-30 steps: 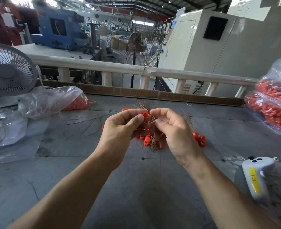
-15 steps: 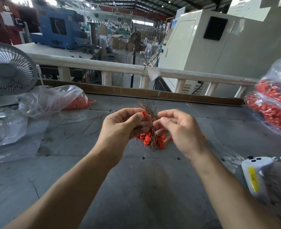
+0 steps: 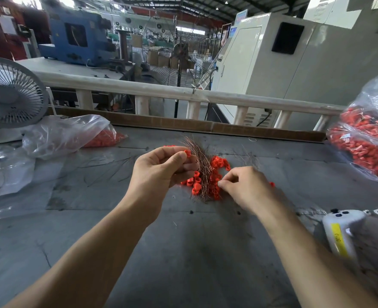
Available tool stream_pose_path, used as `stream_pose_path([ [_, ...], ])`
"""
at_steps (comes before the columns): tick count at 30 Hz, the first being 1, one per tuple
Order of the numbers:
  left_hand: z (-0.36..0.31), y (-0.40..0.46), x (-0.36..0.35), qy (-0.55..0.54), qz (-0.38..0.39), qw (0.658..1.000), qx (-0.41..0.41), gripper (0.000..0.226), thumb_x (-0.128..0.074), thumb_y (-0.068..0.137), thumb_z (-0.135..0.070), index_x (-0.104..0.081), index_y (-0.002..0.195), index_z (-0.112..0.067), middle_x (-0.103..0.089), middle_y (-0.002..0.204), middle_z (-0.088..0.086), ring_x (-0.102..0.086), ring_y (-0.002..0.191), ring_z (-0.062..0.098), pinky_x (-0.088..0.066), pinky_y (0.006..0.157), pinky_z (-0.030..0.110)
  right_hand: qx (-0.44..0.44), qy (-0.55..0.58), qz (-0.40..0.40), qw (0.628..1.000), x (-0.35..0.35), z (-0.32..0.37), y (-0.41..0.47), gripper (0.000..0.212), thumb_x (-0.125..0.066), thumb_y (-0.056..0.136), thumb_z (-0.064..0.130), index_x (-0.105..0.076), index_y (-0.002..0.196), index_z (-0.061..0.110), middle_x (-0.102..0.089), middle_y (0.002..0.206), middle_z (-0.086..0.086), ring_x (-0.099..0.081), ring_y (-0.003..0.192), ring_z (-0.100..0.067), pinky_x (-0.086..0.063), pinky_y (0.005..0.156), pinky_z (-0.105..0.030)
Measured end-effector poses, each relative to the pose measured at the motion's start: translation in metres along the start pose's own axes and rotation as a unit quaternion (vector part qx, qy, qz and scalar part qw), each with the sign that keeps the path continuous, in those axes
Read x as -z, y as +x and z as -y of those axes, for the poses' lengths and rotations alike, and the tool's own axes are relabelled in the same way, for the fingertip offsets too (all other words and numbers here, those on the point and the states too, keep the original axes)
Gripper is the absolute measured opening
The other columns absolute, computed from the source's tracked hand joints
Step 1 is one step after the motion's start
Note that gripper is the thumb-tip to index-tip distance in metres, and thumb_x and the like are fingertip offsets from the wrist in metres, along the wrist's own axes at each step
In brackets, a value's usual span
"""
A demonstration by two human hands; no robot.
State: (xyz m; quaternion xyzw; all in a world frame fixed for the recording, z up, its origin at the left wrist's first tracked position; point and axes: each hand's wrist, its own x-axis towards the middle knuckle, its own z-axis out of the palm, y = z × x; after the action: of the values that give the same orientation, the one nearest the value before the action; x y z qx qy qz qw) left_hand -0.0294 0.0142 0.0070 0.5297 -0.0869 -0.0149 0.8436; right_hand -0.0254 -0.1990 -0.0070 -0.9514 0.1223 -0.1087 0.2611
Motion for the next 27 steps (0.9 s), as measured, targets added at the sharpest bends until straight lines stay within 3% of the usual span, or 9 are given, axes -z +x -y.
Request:
stream_pose_path([
  [3, 0.000, 0.000, 0.000, 0.007, -0.001, 1.000, 0.000, 0.012, -0.064, 0.097, -0.004, -0.070, 0.106, 0.002, -0.077, 0.098, 0.021, -0.076, 0.087, 0.029, -0.063, 0.074, 0.030, 0.000, -0.009, -0.018, 1.000, -0.007, 0.007, -0.003, 0.030, -0.073, 0.088, 0.053, -0.069, 0.075, 0.027, -0.066, 0.069, 0.013, -0.064, 0.068, -0.013, -0.043, 0.060, -0.028],
  [6, 0.000, -0.001, 0.000, 0.012, -0.001, 1.000, -0.001, 0.012, -0.064, 0.097, -0.004, -0.070, 0.106, 0.001, -0.077, 0.097, 0.020, -0.076, 0.087, 0.029, -0.063, 0.076, 0.031, -0.001, 0.012, -0.026, 1.000, -0.011, 0.009, -0.002, 0.026, -0.073, 0.091, 0.045, -0.069, 0.075, 0.025, -0.065, 0.070, 0.012, -0.065, 0.071, -0.017, -0.050, 0.066, -0.030],
  [12, 0.000, 0.000, 0.000, 0.019, 0.000, 1.000, -0.002, 0.011, -0.064, 0.097, -0.004, -0.070, 0.105, 0.001, -0.077, 0.097, 0.020, -0.076, 0.088, 0.030, -0.064, 0.079, 0.034, -0.003, 0.087, -0.044, 0.995, -0.008, 0.007, -0.003, 0.023, -0.077, 0.088, 0.038, -0.070, 0.070, 0.026, -0.067, 0.064, 0.014, -0.061, 0.060, -0.006, -0.040, 0.053, -0.023],
  [19, 0.001, 0.000, 0.000, 0.021, -0.001, 1.000, -0.001, 0.011, -0.065, 0.097, -0.005, -0.071, 0.104, 0.000, -0.077, 0.097, 0.020, -0.077, 0.088, 0.030, -0.064, 0.080, 0.034, 0.023, 0.165, -0.023, 0.986, -0.009, 0.007, -0.004, 0.014, -0.082, 0.086, 0.026, -0.073, 0.074, 0.026, -0.073, 0.073, 0.007, -0.065, 0.063, -0.010, -0.049, 0.063, -0.026],
  [23, 0.002, 0.001, 0.001, 0.015, 0.002, 1.000, -0.002, 0.012, -0.065, 0.097, -0.004, -0.070, 0.105, 0.001, -0.077, 0.096, 0.019, -0.076, 0.087, 0.029, -0.064, 0.080, 0.034, 0.076, 0.305, -0.030, 0.949, -0.004, 0.013, -0.004, 0.013, -0.079, 0.089, 0.012, -0.074, 0.080, 0.020, -0.070, 0.063, 0.002, -0.059, 0.050, -0.005, -0.044, 0.049, -0.017],
  [27, 0.003, 0.002, 0.001, 0.012, 0.010, 1.000, -0.003, 0.014, -0.066, 0.096, -0.005, -0.070, 0.107, 0.003, -0.077, 0.099, 0.022, -0.076, 0.088, 0.029, -0.063, 0.078, 0.032, 0.167, 0.420, -0.009, 0.892, -0.001, 0.025, -0.012, 0.011, -0.079, 0.087, 0.016, -0.076, 0.086, 0.027, -0.072, 0.072, 0.001, -0.066, 0.066, -0.011, -0.047, 0.054, -0.013],
])
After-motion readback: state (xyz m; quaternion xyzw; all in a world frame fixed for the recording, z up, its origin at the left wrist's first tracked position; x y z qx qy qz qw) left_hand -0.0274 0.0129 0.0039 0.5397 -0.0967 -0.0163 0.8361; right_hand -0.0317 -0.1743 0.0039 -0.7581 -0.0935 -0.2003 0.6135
